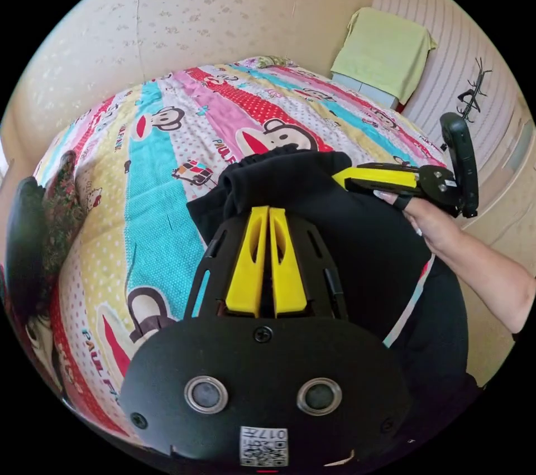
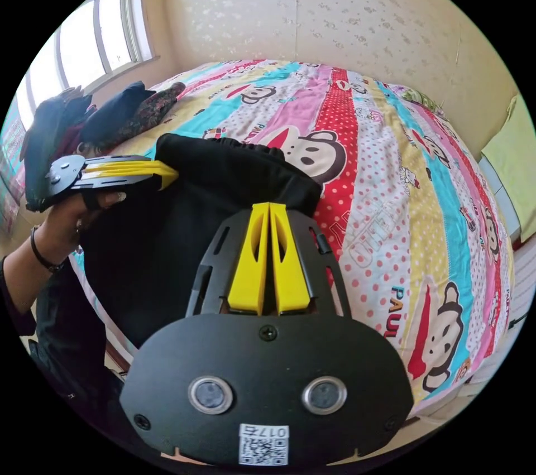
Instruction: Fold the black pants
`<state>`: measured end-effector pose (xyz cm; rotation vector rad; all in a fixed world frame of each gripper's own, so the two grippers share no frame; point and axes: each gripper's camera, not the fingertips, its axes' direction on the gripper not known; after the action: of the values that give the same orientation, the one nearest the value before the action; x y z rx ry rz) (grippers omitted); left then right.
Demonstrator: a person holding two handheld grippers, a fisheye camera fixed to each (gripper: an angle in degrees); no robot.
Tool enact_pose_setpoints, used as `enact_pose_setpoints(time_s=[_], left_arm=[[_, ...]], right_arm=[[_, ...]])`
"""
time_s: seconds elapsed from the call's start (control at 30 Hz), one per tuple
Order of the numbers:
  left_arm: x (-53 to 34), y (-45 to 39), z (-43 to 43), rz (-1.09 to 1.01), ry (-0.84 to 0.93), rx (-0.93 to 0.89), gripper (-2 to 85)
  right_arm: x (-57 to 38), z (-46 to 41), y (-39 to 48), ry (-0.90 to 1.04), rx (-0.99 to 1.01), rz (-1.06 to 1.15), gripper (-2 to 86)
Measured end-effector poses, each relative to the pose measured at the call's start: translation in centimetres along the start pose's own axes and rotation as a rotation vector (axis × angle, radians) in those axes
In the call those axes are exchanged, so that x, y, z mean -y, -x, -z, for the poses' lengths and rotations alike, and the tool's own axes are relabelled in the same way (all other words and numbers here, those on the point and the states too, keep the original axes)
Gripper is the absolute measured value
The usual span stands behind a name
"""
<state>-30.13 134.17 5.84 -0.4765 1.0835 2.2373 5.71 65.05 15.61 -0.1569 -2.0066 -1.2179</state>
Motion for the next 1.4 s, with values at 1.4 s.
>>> enact_pose_setpoints(time_s=[1.4], left_arm=[[-23.7,3.8,8.5,0.380,-0.193,-0.151,16.1]], right_arm=[[-25.2,6.1,14.3,-0.323,0.026,0.079,9.5]])
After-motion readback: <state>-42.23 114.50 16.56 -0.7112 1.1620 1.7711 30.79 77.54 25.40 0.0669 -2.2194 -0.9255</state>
